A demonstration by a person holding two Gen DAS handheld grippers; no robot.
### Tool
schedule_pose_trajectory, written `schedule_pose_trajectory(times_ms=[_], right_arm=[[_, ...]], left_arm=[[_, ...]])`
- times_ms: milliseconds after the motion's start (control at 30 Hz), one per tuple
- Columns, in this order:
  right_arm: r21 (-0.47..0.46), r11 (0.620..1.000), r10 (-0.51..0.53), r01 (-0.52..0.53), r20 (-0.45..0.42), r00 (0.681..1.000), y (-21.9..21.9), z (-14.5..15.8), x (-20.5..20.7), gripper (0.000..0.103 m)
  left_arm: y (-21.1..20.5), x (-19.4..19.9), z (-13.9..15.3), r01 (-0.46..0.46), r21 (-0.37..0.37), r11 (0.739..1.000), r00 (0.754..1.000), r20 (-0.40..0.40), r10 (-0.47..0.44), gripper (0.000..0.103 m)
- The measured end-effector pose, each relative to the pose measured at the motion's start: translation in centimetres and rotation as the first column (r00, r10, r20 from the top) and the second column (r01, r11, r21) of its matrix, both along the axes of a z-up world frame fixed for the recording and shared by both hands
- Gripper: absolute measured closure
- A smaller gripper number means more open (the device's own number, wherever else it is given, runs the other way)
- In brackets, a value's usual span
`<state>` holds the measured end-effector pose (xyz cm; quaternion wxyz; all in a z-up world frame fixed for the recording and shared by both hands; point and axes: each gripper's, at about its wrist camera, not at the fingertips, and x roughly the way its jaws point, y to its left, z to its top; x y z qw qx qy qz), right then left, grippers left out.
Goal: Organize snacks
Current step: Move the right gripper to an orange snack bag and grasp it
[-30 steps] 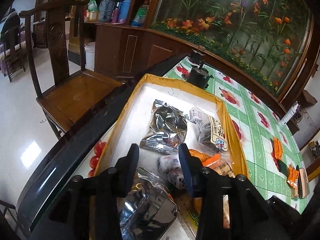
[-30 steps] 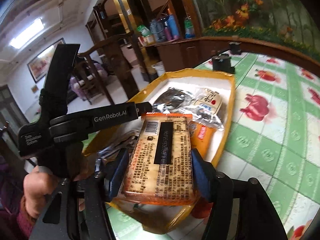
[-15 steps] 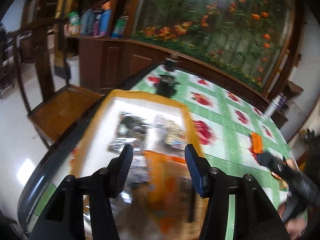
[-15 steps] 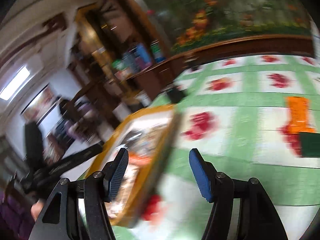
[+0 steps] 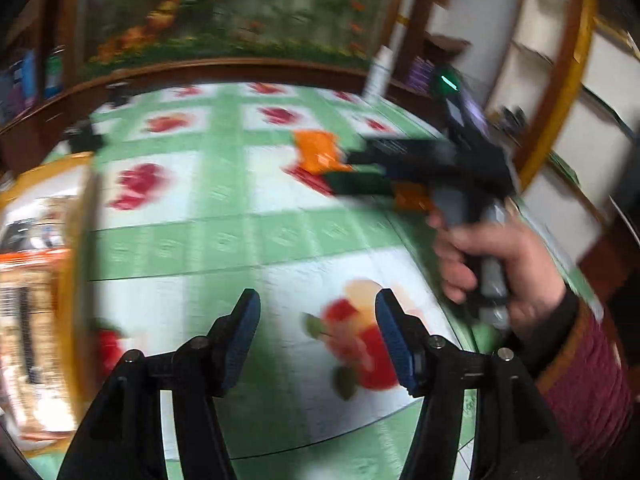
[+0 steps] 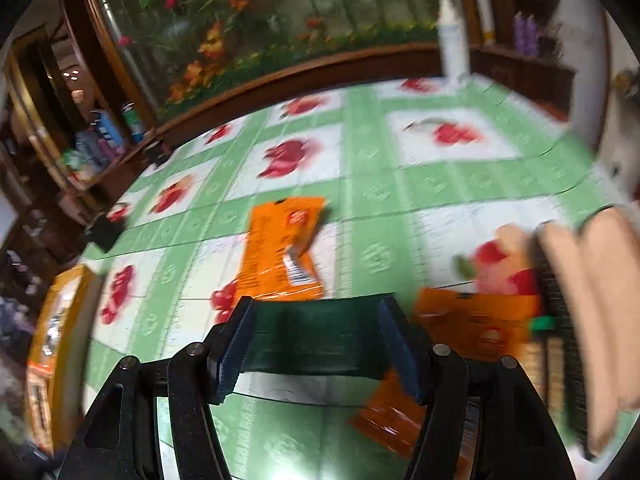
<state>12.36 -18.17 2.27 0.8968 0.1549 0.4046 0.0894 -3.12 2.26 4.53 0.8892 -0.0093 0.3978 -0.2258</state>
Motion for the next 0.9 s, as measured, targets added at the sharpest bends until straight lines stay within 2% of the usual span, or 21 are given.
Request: schedule_pose_trajectory(times_ms=[100,167,200,233,267,300,367,400,433,467,500,567,633,700,767,800,867,900], right_arm=[[-0.032,0.998,0.058,-0.058,0.0,0.998,1.5,0.0,-0.1,0.036],[0.004,0.988,0.155,-0.155,-0.016,0.988,3.2,-0.2,-0.6,0.035],[0.058,0.972,0.229,-0.227,-0.03,0.973,4.0,-0.2,-0.6,0.035],[0.17,0.94,0.304,-0.296,-0.022,0.952,4.3,0.1,-1.0,0.035],[0.241,0.919,0.321,-0.312,0.005,0.947,4.0,0.4,-1.2,0.035],[0.28,0.911,0.304,-0.302,0.037,0.952,3.3,1.2,-1.5,0.035],[0.238,0.952,0.18,-0.195,0.083,0.98,1.2,2.7,-2.2,0.035],[0.143,0.987,0.065,-0.079,0.099,0.993,-0.1,3.5,-2.8,0.035],[0.05,0.998,-0.029,0.024,0.104,0.994,-1.1,3.9,-3.2,0.035],[-0.036,0.992,-0.12,0.124,0.1,0.988,-2.1,4.0,-3.5,0.035],[-0.084,0.976,-0.194,0.202,0.089,0.977,-3.2,3.9,-3.7,0.035],[-0.109,0.959,-0.26,0.263,0.043,0.965,-4.6,3.3,-3.5,0.036],[-0.108,0.958,-0.268,0.266,-0.004,0.963,-5.0,2.4,-3.2,0.036],[-0.091,0.973,-0.219,0.213,-0.059,0.974,-4.3,1.3,-2.6,0.036],[-0.174,0.966,-0.202,0.189,-0.055,0.978,-2.6,1.3,-2.2,0.035],[-0.161,0.975,-0.168,0.156,-0.065,0.984,-2.0,1.2,-2.1,0.035],[-0.022,0.999,-0.041,0.039,-0.092,0.995,-1.0,0.7,-1.8,0.035],[0.052,0.999,0.004,0.0,-0.081,0.997,-0.7,0.9,-1.9,0.035]], left_arm=[[-0.7,0.4,-1.1,0.016,0.023,1.0,1.0,-0.006,-0.016,0.044],[0.6,1.1,-1.4,-0.006,-0.018,1.0,0.999,-0.043,0.006,0.044],[1.6,1.3,-1.6,-0.02,-0.047,0.999,0.998,-0.058,0.018,0.044],[2.3,1.7,-1.8,-0.041,-0.066,0.997,0.997,-0.07,0.037,0.044],[2.8,2.0,-2.0,-0.057,-0.075,0.996,0.995,-0.081,0.051,0.044],[3.3,2.3,-2.2,-0.072,-0.086,0.994,0.994,-0.094,0.064,0.044],[4.5,2.6,-2.6,-0.102,-0.122,0.987,0.989,-0.119,0.087,0.044],[4.8,2.7,-2.7,-0.108,-0.133,0.985,0.988,-0.123,0.092,0.044],[4.8,2.8,-2.8,-0.113,-0.139,0.984,0.988,-0.124,0.096,0.044],[4.9,2.8,-2.8,-0.115,-0.142,0.983,0.987,-0.124,0.097,0.044],[4.8,2.8,-2.9,-0.112,-0.146,0.983,0.988,-0.124,0.094,0.044],[4.7,2.9,-2.9,-0.107,-0.148,0.983,0.988,-0.122,0.089,0.044],[4.6,3.0,-2.9,-0.104,-0.152,0.983,0.989,-0.123,0.085,0.044],[4.7,2.9,-3.0,-0.107,-0.161,0.981,0.988,-0.126,0.087,0.044],[4.9,3.3,-3.0,-0.112,-0.167,0.979,0.987,-0.129,0.091,0.044],[5.0,3.3,-3.1,-0.113,-0.172,0.979,0.987,-0.132,0.091,0.044],[5.0,3.4,-3.1,-0.115,-0.172,0.978,0.986,-0.137,0.092,0.044],[4.9,3.4,-3.1,-0.114,-0.173,0.978,0.986,-0.137,0.091,0.044]])
